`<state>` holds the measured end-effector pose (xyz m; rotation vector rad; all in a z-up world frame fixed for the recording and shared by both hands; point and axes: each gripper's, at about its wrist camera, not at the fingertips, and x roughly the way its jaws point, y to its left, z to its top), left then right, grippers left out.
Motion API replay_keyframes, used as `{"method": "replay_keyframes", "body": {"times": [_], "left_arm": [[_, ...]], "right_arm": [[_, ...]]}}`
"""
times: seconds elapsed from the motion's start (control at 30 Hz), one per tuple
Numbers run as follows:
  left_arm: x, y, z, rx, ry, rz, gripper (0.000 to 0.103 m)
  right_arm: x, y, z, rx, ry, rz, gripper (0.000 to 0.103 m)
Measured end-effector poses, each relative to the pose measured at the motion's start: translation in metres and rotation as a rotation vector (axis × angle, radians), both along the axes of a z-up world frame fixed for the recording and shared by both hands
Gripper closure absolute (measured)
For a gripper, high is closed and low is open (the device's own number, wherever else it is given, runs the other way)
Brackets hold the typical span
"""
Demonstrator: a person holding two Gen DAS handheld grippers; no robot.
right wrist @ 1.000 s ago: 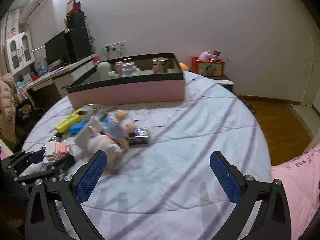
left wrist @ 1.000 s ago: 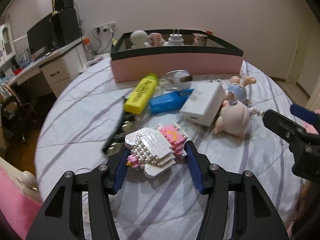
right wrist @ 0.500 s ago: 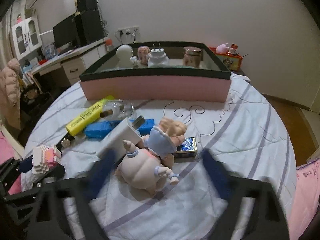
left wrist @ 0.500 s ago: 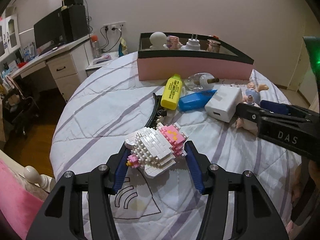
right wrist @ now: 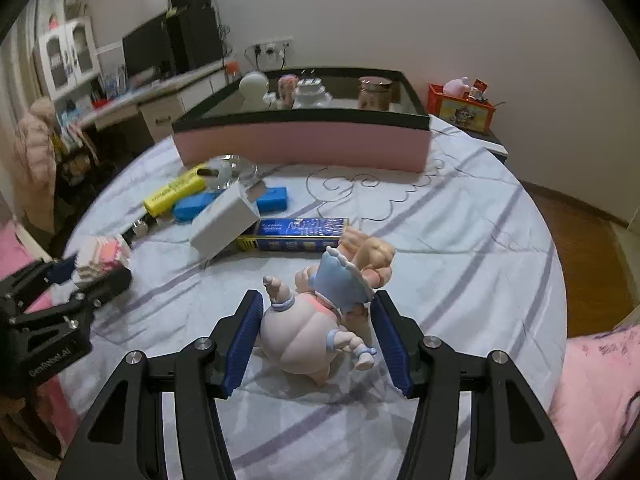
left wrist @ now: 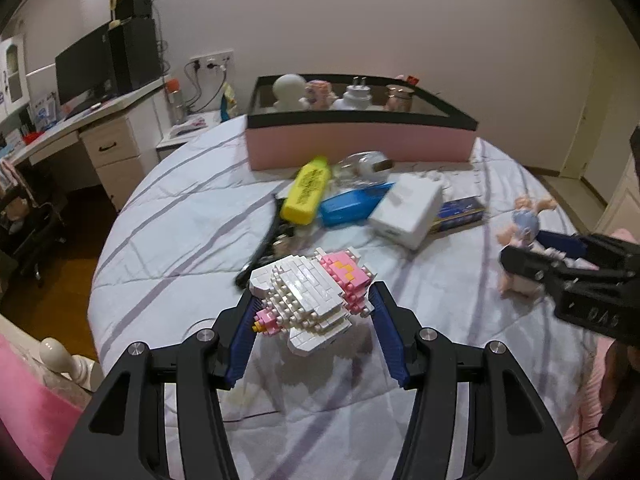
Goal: Organize rigid objects
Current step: 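Grasp the white block figure with the left gripper while the right grasps the baby doll, then carry the white block figure and baby doll over the pink box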
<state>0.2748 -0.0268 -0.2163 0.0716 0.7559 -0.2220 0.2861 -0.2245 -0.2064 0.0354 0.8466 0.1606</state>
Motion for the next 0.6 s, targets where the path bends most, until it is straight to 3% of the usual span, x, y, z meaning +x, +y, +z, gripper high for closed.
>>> {"method": "replay_keyframes", "body": {"times": [0.23, 0.6], "left_arm": [[-0.002, -0.016, 0.016, 0.006, -0.043, -0.018, 0.048], [0.0, -0.022, 0.006, 0.023, -0.012, -0.02, 0.048]], "right_arm": [[-0.008, 0.003, 0.006, 0.019, -0.054, -0.001, 0.05], [0.006, 0.004, -0.009, 0.041, -0.016, -0.012, 0.049]]}}
